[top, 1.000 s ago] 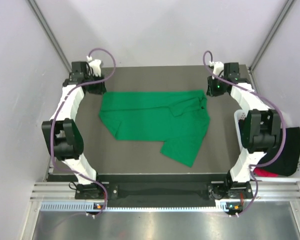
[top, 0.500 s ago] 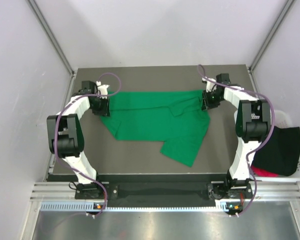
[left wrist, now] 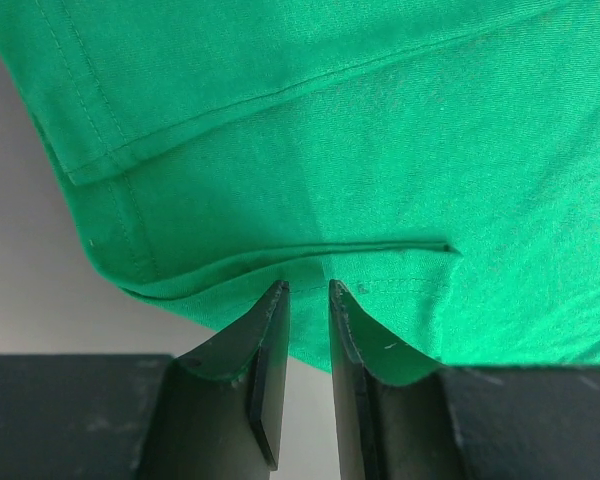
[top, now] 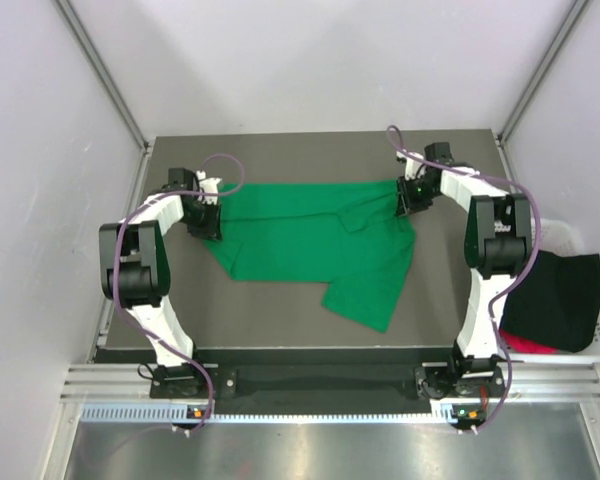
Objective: Fold and stack the t-shirts
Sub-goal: Fold the tshirt
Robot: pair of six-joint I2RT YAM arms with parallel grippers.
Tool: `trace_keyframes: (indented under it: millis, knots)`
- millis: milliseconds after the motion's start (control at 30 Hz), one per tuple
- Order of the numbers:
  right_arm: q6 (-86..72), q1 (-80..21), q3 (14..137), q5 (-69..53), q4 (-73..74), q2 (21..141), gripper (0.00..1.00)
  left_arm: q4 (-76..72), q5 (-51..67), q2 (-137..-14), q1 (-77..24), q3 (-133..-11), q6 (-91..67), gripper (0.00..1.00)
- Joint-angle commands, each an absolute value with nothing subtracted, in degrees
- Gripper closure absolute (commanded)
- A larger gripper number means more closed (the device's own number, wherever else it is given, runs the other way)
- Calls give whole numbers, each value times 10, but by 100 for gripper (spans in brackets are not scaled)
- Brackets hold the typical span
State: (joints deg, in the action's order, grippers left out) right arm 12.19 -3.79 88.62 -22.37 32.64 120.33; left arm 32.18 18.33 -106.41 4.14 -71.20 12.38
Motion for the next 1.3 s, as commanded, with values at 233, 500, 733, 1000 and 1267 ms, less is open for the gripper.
trace_keyframes:
  millis: [233,500,733,1000,1267]
  knots:
    - [118,-50,843,-144,315,1146,74,302,182,-1054,43,-713,134,73]
    - [118,-40,796,-110,318,1102,73,305,175,-1035,42,-707,141,73]
    - [120,-37,784,-140,299,1040,73,307,173,-1014,42,-702,142,73]
    - [116,-40,822,-176,303,1064,72,308,175,-1008,42,-700,142,73]
    - [114,-44,863,-209,316,1128,71,305,172,-1013,43,-698,140,73]
